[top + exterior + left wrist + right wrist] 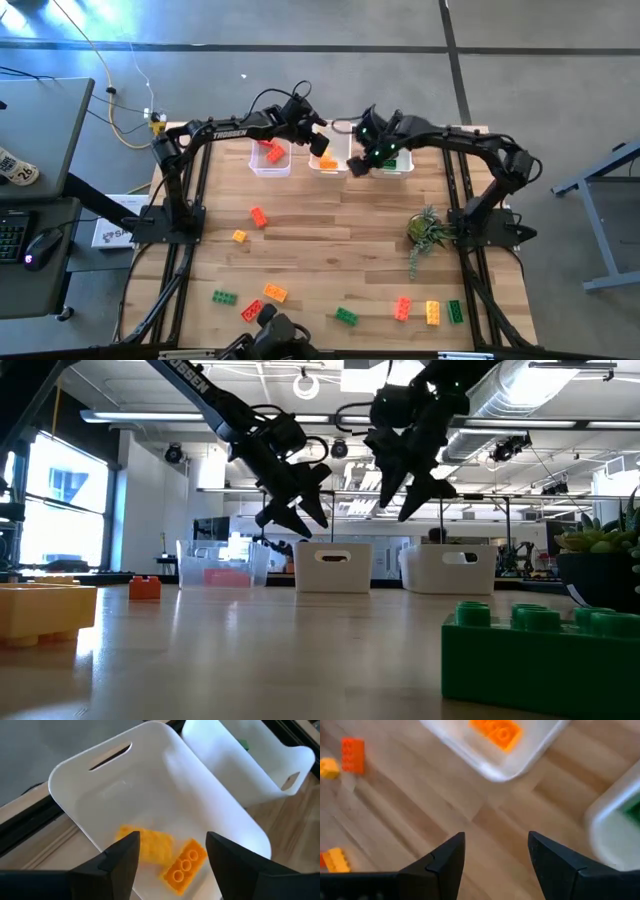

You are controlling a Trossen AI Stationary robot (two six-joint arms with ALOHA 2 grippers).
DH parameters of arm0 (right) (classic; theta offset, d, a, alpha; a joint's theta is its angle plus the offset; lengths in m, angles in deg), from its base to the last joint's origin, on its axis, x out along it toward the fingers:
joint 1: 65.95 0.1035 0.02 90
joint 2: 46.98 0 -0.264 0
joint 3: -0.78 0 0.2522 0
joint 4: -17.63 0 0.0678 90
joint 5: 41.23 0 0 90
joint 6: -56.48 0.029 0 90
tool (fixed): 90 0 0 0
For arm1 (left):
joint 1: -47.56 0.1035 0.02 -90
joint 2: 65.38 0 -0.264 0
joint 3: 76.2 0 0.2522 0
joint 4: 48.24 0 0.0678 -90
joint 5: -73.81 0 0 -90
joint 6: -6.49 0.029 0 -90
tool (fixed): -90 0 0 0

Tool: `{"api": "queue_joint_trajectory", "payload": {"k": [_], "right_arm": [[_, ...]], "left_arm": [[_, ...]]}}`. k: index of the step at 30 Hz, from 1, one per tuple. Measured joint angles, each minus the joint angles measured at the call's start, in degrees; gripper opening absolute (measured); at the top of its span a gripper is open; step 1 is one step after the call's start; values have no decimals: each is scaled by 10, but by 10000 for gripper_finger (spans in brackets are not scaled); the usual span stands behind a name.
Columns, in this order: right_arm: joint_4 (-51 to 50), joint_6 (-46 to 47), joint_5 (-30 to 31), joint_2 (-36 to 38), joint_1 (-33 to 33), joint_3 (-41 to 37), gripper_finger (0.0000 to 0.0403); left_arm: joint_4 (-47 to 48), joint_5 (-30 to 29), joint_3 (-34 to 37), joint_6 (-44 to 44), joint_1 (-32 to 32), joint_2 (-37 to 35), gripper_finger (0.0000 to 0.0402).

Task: Sort & place blocks by color
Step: Put the green game piece into the right white bin

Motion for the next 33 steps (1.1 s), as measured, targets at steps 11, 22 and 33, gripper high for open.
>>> {"api": "queue_joint_trajectory", "payload": {"k": [11,22,33], "right_arm": [[17,147,11,0,143,0,204],[17,268,53,0,280,0,204],[17,326,117,0,394,0,204]], "left_arm": [[7,105,-10,38,6,-3,220],[172,69,-93,156,5,-3,220],[247,62,-118,162,-1,-74,220]]}}
